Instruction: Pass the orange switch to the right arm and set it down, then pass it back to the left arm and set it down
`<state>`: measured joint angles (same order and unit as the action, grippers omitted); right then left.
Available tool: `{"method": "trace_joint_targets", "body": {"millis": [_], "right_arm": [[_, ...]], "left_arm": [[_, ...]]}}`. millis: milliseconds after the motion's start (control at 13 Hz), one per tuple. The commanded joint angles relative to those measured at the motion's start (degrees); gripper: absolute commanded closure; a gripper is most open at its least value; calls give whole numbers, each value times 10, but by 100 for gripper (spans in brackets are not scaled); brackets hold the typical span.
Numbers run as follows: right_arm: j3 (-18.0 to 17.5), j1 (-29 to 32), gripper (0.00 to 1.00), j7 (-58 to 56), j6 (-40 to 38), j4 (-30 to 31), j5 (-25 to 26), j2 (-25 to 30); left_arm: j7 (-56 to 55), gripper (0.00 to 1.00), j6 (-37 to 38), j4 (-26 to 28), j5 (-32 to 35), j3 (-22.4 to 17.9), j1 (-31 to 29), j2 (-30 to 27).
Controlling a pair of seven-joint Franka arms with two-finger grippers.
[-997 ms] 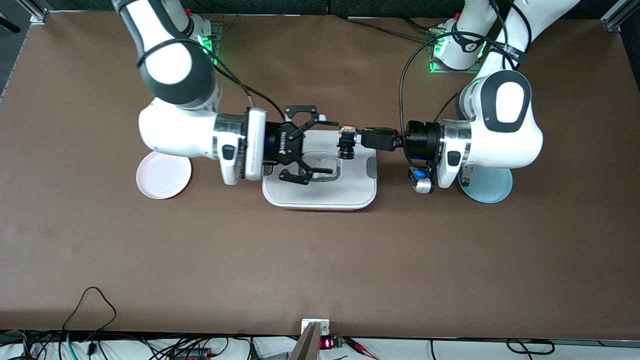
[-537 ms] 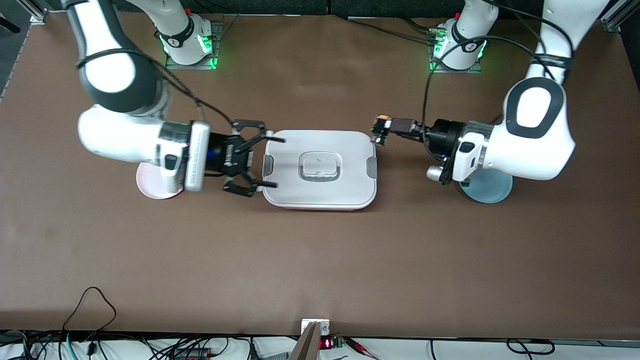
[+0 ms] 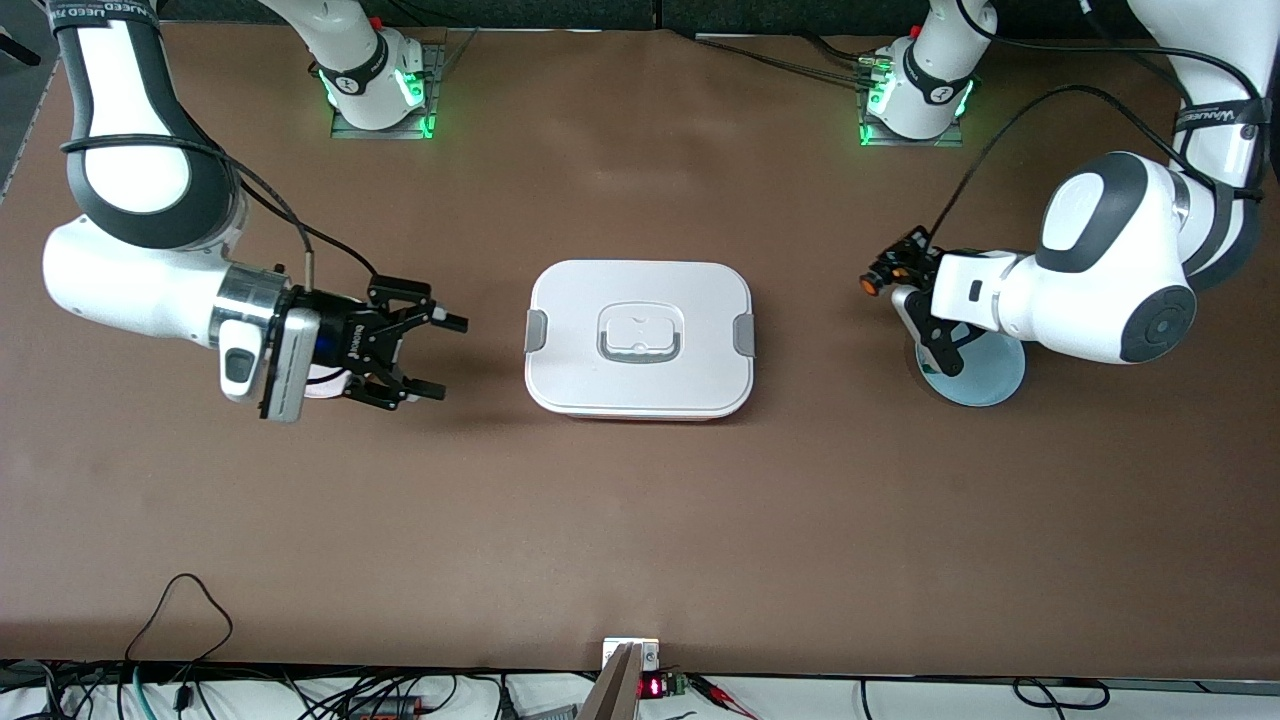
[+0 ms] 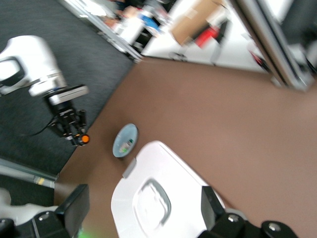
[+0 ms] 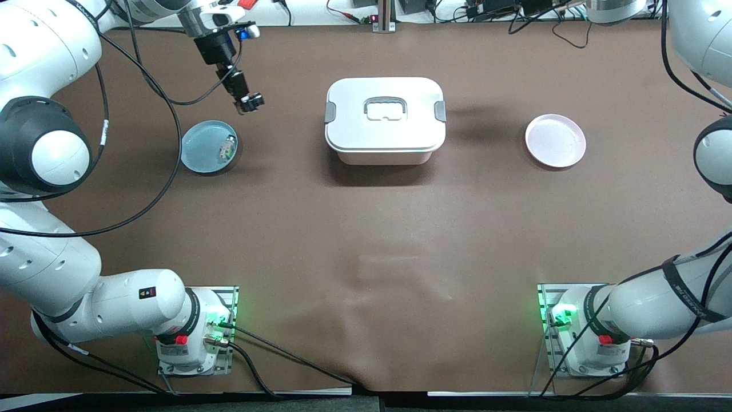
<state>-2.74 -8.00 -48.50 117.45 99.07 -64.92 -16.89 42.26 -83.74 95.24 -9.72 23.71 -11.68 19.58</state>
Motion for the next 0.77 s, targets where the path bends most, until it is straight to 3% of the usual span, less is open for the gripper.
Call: {"method": "trace_joint_targets", "body": {"millis": [0, 230, 383, 537, 690], "right_arm": [[-4, 8, 0, 180, -1, 10, 136, 33], [-6, 4, 0, 433, -44, 5, 285, 51], [-6, 4, 0, 543, -94, -14, 374, 56], [-6, 4, 0, 568, -161, -26, 481, 71], [-9, 4, 0, 567, -242, -67, 593, 76]], "left_arm": [[130, 100, 5, 6, 100, 4, -1, -11], [250, 100, -61, 64, 166, 4, -39, -15], [370, 100, -173, 120, 180, 3, -89, -13], [450, 100, -274, 171, 187, 2, -128, -7], [453, 100, -322, 196, 218, 2, -147, -6]]}}
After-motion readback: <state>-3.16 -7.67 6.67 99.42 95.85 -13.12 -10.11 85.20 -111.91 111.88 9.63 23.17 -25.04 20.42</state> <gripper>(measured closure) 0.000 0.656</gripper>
